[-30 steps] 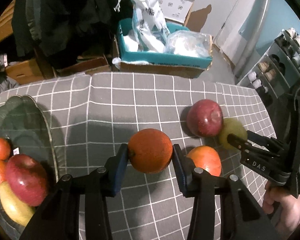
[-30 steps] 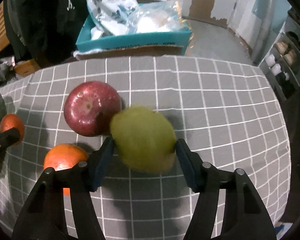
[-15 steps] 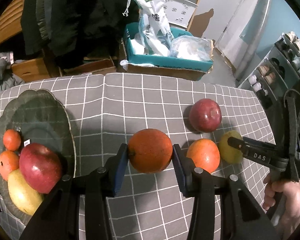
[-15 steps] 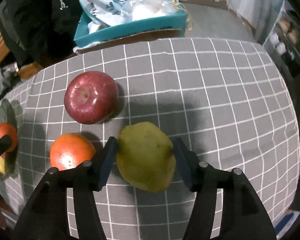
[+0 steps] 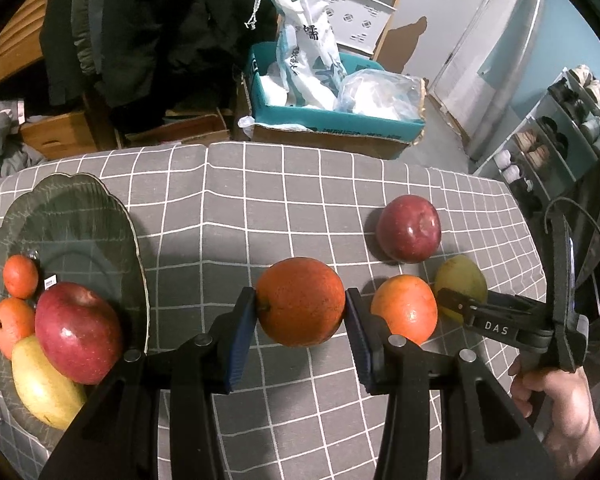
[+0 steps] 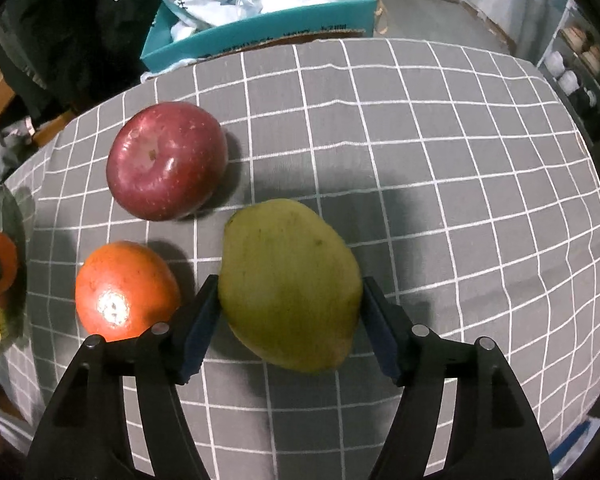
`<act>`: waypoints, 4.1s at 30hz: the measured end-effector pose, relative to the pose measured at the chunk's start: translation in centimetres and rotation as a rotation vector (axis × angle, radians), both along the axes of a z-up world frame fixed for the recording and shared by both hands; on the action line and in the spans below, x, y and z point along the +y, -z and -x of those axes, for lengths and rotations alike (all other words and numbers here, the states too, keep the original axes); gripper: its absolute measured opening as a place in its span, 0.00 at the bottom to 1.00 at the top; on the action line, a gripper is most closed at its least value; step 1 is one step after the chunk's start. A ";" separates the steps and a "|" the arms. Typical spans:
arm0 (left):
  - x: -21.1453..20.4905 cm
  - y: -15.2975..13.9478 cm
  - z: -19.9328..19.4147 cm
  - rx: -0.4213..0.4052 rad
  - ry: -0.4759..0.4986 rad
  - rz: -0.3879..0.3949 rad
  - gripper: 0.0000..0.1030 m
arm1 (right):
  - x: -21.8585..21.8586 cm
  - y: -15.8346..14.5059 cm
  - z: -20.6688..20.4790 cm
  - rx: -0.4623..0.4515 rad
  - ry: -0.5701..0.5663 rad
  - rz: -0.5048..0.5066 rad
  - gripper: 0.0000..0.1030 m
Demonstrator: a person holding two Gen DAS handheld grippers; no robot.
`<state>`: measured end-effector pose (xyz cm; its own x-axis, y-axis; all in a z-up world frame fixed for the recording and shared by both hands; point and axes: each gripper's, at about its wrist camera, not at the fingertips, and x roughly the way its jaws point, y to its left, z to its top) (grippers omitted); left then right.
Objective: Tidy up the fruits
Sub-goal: 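Lift the orange with the left tool while the right tool lifts the pear toward the bowl, then lower the orange into the green bowl and open the left tool while the right tool releases the pear there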
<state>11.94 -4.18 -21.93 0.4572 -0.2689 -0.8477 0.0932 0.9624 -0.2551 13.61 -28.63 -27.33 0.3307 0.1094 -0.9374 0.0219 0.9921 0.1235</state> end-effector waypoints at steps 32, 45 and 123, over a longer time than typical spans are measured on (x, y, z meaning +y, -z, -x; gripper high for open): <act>1.7 -7.8 3.1 -0.179 -0.037 -0.016 0.43 | 2.4 -13.4 4.0 -0.389 -0.040 0.127 0.66; 4.1 -11.8 5.5 -0.279 -0.082 -0.041 0.43 | 4.6 -17.9 6.0 -0.494 -0.081 0.108 0.66; 21.8 -0.2 2.7 0.004 -0.380 -0.050 0.61 | 30.9 -8.4 -1.5 -0.270 -0.515 -0.060 0.66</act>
